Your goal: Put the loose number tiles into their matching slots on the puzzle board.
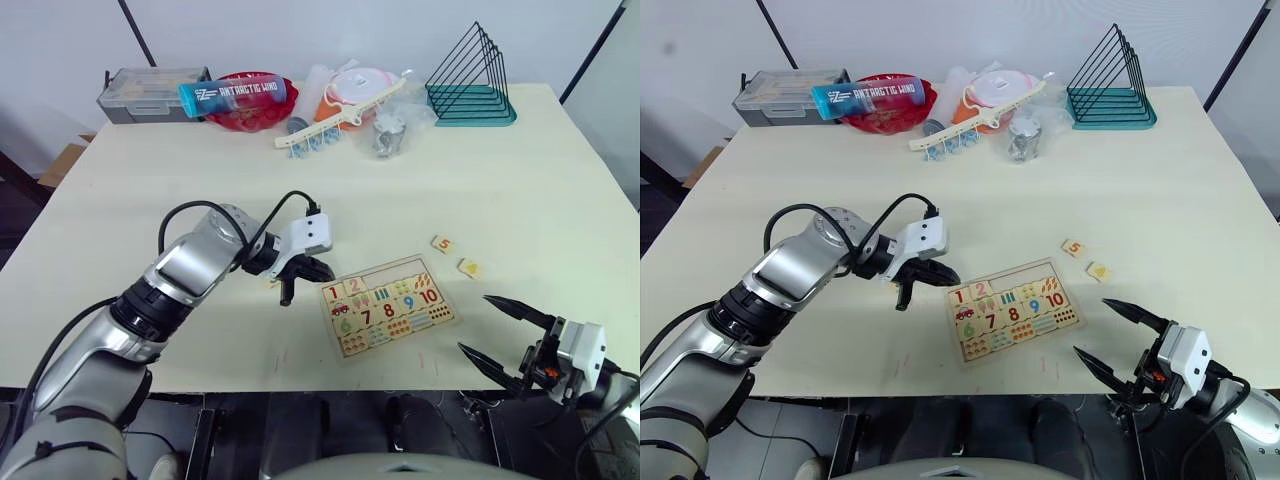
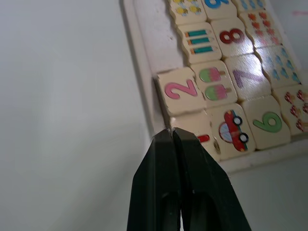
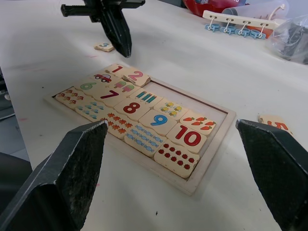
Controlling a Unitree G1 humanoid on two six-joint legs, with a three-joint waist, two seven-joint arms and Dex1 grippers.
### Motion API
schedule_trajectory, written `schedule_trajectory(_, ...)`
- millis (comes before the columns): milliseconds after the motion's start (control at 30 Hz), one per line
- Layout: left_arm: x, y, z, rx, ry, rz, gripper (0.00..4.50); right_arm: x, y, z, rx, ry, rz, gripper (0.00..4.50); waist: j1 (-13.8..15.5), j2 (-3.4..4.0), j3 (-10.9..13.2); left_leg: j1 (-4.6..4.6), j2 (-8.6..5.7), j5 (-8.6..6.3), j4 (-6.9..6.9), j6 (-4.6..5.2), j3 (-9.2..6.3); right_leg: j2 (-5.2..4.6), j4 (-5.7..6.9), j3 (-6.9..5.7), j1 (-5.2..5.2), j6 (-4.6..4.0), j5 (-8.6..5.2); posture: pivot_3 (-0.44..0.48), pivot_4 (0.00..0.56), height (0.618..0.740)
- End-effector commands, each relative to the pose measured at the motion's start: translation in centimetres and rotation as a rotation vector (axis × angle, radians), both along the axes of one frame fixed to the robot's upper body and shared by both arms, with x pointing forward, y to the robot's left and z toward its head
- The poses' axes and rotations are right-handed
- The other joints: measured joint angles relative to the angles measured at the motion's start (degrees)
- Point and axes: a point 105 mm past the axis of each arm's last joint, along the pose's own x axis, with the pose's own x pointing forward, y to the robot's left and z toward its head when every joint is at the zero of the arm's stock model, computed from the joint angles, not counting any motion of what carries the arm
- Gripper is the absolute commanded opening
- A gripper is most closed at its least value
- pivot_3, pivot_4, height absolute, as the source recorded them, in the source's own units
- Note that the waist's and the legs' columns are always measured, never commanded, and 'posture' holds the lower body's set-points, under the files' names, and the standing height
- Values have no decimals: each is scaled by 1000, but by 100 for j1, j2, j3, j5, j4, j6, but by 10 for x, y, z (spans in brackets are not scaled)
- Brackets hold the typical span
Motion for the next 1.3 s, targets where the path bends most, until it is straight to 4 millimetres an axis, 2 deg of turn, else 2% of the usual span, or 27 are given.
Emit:
schedule_trajectory(33, -2, -1, 4, 0, -36, -29, 102, -1, -5, 9, -16, -41, -9, 4500, -2, 0, 0, 0, 0, 0, 0, 0, 0, 0, 0, 0, 0, 0, 0, 0, 150, 740)
schedule_trajectory(567, -5, -10, -11, -2, -20, -44, 102, 1, -6, 10, -20, -45, -9, 4500, -2, 0, -1, 1, 0, 0, 0, 0, 0, 1, 0, 0, 1, 0, 0, 0, 150, 740)
schedule_trajectory(1067, -4, -16, -12, -8, -25, -54, 102, 1, -6, 11, -23, -46, -6, 4500, -2, 0, -1, 1, 0, 0, 0, 0, -1, 1, 1, 0, 1, 0, 0, 0, 150, 740)
schedule_trajectory(1300, -2, -11, -3, -40, -51, -38, 102, 2, -6, 11, -22, -47, -7, 4500, -5, 0, -1, 1, 1, 0, 0, 0, -1, 1, 1, 0, 0, 0, 0, 0, 150, 740)
